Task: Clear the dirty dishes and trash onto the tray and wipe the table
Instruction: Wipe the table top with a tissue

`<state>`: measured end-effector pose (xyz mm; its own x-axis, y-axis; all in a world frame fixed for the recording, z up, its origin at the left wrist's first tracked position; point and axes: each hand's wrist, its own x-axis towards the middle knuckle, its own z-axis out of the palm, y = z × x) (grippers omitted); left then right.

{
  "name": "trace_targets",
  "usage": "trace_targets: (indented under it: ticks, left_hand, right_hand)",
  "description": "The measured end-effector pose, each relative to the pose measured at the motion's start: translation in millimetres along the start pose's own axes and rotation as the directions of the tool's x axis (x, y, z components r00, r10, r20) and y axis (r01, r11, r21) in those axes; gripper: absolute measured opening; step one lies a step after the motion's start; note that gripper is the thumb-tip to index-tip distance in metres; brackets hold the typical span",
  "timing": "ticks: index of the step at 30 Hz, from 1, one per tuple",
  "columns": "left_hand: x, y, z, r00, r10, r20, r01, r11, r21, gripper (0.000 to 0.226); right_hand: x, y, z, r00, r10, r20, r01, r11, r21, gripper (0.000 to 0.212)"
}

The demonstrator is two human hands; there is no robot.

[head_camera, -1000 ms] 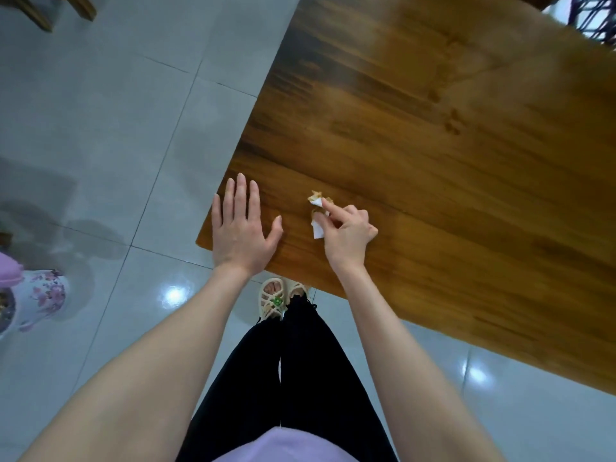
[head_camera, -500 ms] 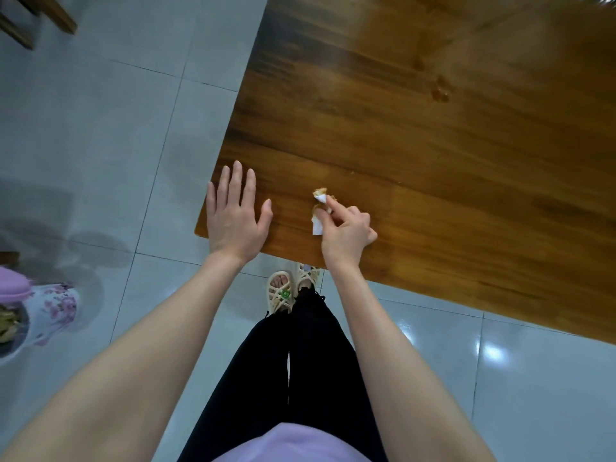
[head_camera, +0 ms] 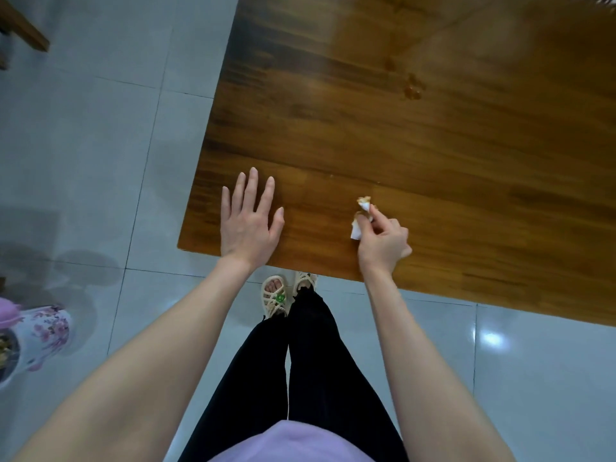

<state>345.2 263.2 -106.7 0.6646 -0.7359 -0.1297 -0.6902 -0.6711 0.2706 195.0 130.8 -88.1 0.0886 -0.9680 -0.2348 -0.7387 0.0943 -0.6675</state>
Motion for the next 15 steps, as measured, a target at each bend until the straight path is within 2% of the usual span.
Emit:
trace_targets:
  ticks: [3,8,12,15]
  left_hand:
    - [14,21,6,0.998,0.059,0.016,-0.059,0.998,-0.003,0.061]
    - [36,49,13,0.994,0.104,0.031,-0.104,0.994,0.027,0.061]
    - [43,56,16,0.995,0.09,0.054,-0.093,0.994,0.055,0.062]
    - [51,60,12,0.997,0.075,0.016,-0.075,0.997,0.017,0.059]
  right_hand:
    - [11,-3,2,0.999,0.035,-0.02,-0.034,0.999,0.038,0.031]
    - [10,-10,14,0.99,-0.117,0.083,0.118,0.993,-0.008,0.028]
    - [60,-8,-8,1.0,-0.021,-0.024,0.021,0.999,0.028,0.029]
    - [97,-16,-16,0.993,0.072,-0.09,-0.067,0.996,0.054,0.032]
